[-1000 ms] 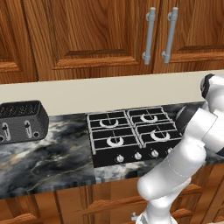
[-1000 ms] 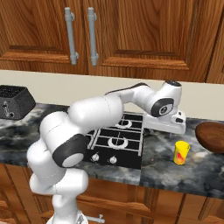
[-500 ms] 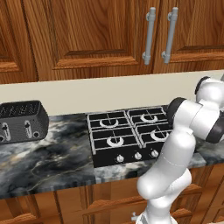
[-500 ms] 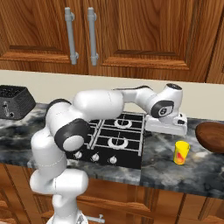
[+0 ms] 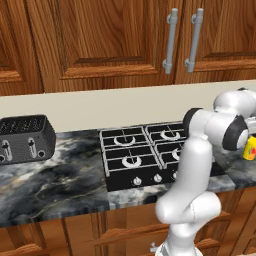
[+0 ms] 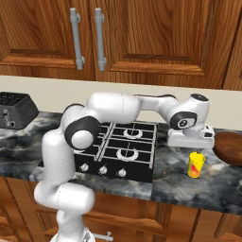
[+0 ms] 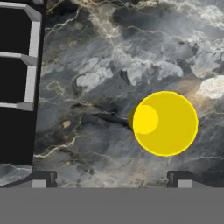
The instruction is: Pick the cup and bowl from the counter and place them on the counter next to the sink.
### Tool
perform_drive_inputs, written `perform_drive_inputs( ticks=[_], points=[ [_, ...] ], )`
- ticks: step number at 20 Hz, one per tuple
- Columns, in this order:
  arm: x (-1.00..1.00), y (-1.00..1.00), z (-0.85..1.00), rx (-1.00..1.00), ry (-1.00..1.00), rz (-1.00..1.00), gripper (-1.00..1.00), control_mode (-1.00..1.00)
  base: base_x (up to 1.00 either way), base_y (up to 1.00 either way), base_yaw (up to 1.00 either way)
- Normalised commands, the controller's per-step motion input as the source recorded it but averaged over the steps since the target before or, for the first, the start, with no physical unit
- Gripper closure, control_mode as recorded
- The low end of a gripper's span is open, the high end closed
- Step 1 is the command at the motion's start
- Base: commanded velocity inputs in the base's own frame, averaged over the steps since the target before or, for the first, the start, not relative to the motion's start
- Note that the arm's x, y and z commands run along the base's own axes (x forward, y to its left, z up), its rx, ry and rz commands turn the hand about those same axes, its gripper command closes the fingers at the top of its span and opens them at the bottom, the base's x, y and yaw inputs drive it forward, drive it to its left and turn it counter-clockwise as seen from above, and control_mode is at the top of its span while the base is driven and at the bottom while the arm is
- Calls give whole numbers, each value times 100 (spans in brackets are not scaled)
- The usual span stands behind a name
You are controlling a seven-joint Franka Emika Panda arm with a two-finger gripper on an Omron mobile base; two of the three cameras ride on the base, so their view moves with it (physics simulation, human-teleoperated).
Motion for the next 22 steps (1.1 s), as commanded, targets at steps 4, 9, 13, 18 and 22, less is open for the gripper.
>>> perform_drive_inputs(
  ticks=[4, 9, 13, 18, 22],
  points=[
    [2, -14, -1, 0, 0, 7, -100, -100, 0, 0, 0],
    [11, 0, -7, 0, 0, 7, -100, -100, 0, 0, 0],
    [19, 0, -12, 0, 0, 7, -100, -100, 0, 0, 0],
    [19, 0, -12, 0, 0, 6, -100, -100, 0, 0, 0],
    [20, 0, -23, 0, 1, 5, -100, -100, 0, 0, 0]
  ],
)
